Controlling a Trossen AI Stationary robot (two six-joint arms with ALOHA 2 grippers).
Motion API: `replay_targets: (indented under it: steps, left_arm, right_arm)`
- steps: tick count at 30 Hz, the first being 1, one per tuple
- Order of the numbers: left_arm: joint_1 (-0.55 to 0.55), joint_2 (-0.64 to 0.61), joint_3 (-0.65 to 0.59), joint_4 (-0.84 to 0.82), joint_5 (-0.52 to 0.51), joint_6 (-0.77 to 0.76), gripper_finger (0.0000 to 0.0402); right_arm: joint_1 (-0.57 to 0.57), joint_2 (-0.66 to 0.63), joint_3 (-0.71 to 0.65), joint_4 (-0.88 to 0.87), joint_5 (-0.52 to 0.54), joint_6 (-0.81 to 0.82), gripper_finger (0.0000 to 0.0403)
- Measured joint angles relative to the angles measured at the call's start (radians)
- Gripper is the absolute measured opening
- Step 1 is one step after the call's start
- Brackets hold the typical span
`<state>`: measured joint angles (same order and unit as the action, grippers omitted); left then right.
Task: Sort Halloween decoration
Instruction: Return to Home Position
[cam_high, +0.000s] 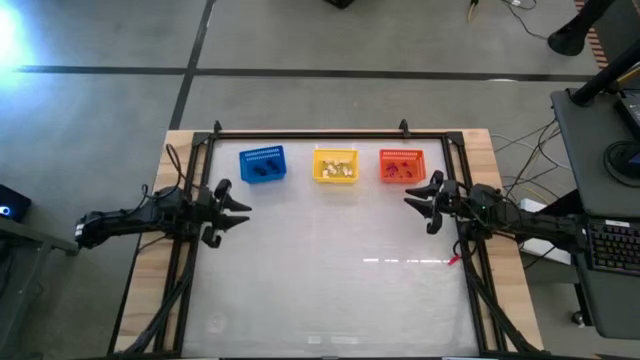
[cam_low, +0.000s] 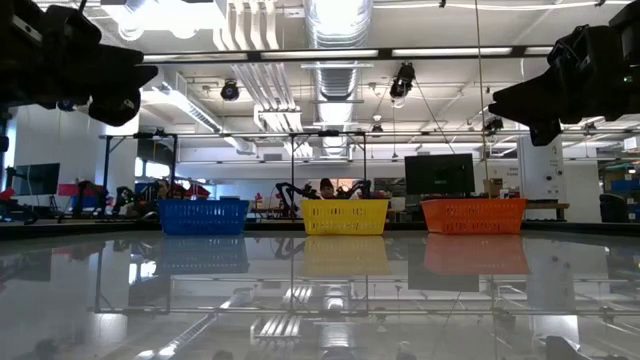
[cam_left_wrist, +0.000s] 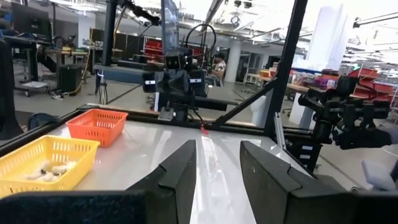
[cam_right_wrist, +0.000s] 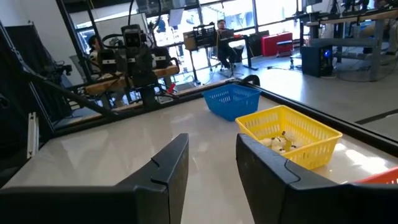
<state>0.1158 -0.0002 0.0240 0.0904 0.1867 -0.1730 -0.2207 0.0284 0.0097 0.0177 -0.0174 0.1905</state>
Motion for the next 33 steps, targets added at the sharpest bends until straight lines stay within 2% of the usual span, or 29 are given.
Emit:
replay_targets:
  steps: [33]
  left_arm:
    - [0.0,0.02,-0.013,-0.042,-0.02,0.007,0.0107]
  right_arm:
    - [0.0,0.0,0.0,0.001,0.0,-0.015,0.0128]
